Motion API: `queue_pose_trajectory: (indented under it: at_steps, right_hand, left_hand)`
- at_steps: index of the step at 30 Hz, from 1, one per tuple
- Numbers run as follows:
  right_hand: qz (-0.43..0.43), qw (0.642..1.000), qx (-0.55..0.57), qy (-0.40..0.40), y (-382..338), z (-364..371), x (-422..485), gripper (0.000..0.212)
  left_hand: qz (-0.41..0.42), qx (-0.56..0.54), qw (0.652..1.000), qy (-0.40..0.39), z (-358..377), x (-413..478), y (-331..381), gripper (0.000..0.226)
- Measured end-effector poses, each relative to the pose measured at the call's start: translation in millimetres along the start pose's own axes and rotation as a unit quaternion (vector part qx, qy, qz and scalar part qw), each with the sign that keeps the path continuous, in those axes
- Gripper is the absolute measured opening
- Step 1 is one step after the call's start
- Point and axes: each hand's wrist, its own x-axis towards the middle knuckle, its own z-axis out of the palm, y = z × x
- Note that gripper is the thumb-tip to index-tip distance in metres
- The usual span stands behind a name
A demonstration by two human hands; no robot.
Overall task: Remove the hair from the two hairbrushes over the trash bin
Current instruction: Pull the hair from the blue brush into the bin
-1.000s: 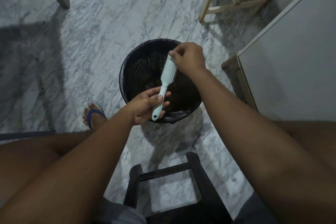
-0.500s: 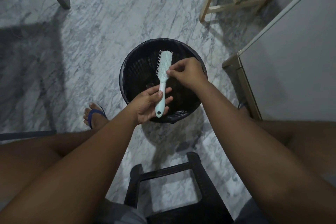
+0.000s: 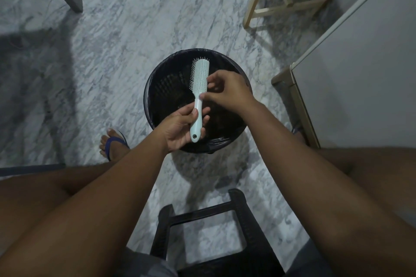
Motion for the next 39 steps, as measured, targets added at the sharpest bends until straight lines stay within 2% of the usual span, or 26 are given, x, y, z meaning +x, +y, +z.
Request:
queue_pose_trajectory:
  at_steps: [2, 4, 7, 8, 10, 11, 12, 17, 22, 26, 28, 30, 34, 36, 39]
  right_hand:
    - [-0.013, 0.999, -0.039, 0.016, -2, -3, 3, 0.023]
    - [0.001, 0.998, -0.024, 0.062, -1, -5, 6, 0.014]
    - [0.013, 0.988, 0.027, 0.155, -3, -3, 6, 0.017]
    - [0.006, 0.988, 0.018, 0.153, -5, -1, 5, 0.029]
    - [-0.005, 0.995, -0.056, 0.088, -9, 4, 5, 0.069]
    - [-0.01, 0.994, -0.088, 0.059, -11, 6, 6, 0.084]
    - [-0.017, 0.993, -0.104, 0.048, -14, 7, 7, 0.089]
    - [-0.016, 0.992, -0.063, 0.104, -21, -2, 21, 0.066]
    - [0.023, 0.992, -0.01, 0.122, -16, -11, 31, 0.063]
    - [0.038, 0.99, 0.013, 0.133, -10, -20, 35, 0.027]
    - [0.035, 0.988, 0.013, 0.146, -9, -21, 35, 0.018]
    - [0.047, 0.984, 0.05, 0.167, -7, -22, 35, 0.02]
    - [0.139, 0.953, 0.21, 0.165, -3, -18, 37, 0.017]
    - [0.16, 0.945, 0.262, 0.112, -3, -15, 32, 0.021]
    - [0.129, 0.948, 0.291, 0.028, -1, -14, 22, 0.042]
  left_hand:
    - [0.006, 0.003, 1.0, 0.007, 0, 1, 0, 0.041]
    - [0.013, 0.015, 1.0, 0.015, -1, 2, 0, 0.04]
    - [0.014, 0.034, 0.999, 0.023, 0, 2, -3, 0.04]
    - [0.015, 0.04, 0.999, 0.024, 0, 2, -5, 0.041]
    - [0.013, 0.062, 0.998, 0.025, 0, 3, -7, 0.042]
    - [0.012, 0.076, 0.997, 0.026, 0, 4, -8, 0.042]
    - [0.012, 0.086, 0.996, 0.027, 0, 4, -8, 0.041]
    - [0.016, 0.096, 0.995, 0.027, 0, 3, -5, 0.036]
    - [0.003, 0.109, 0.994, 0.017, -4, 1, -2, 0.04]
    - [-0.013, 0.104, 0.995, 0.0, -6, -1, -5, 0.039]
    - [-0.019, 0.094, 0.995, -0.006, -7, -1, -6, 0.038]
    - [-0.021, 0.085, 0.996, -0.01, -8, -2, -7, 0.037]
    - [-0.008, 0.055, 0.998, -0.006, -5, -2, -7, 0.035]
    - [0.0, 0.049, 0.999, 0.001, -5, -2, -7, 0.033]
    - [0.001, 0.052, 0.999, 0.013, -8, -1, -5, 0.037]
